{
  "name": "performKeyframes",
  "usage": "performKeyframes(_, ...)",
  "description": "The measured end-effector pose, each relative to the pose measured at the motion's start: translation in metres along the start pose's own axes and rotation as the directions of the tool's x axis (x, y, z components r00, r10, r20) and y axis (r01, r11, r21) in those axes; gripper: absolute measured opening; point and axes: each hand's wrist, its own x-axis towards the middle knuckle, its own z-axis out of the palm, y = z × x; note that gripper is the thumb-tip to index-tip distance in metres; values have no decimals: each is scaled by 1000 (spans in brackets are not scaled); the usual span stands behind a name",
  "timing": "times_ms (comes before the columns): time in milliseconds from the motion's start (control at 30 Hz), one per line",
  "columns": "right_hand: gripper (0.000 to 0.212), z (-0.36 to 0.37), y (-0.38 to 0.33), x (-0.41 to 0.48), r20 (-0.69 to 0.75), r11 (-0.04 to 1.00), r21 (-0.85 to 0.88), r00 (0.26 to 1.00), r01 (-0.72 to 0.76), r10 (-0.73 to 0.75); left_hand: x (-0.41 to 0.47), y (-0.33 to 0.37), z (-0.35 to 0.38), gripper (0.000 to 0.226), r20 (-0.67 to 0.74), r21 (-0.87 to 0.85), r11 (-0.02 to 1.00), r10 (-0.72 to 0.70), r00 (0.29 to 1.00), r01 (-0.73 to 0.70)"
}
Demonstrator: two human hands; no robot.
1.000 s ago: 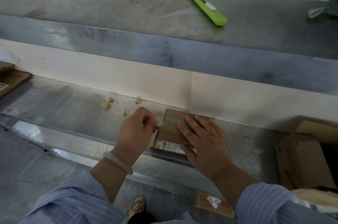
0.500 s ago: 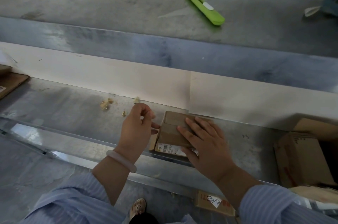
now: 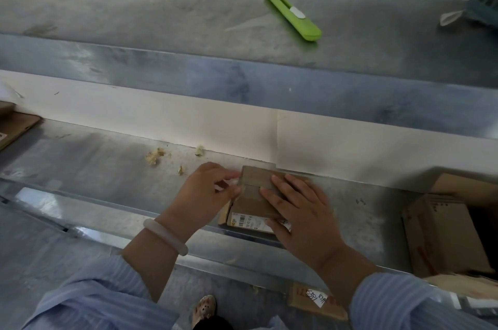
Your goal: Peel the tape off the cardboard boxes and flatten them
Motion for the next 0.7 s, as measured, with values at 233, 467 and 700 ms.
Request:
performKeyframes(233,53,0,1,-1,5,1000,7,1000,8,-8,7,8,6,9,-104,137,990,2,995,12)
performKeyframes(467,52,1,0,-5,-8,1000,11,1000,13,-13,18,9,15,12,-290,-117,989,-124,949,94)
performKeyframes(700,51,2,0,-3,-20,1000,30,1000,5,-4,12,1,9,27,-139,90,983,174,975,-163)
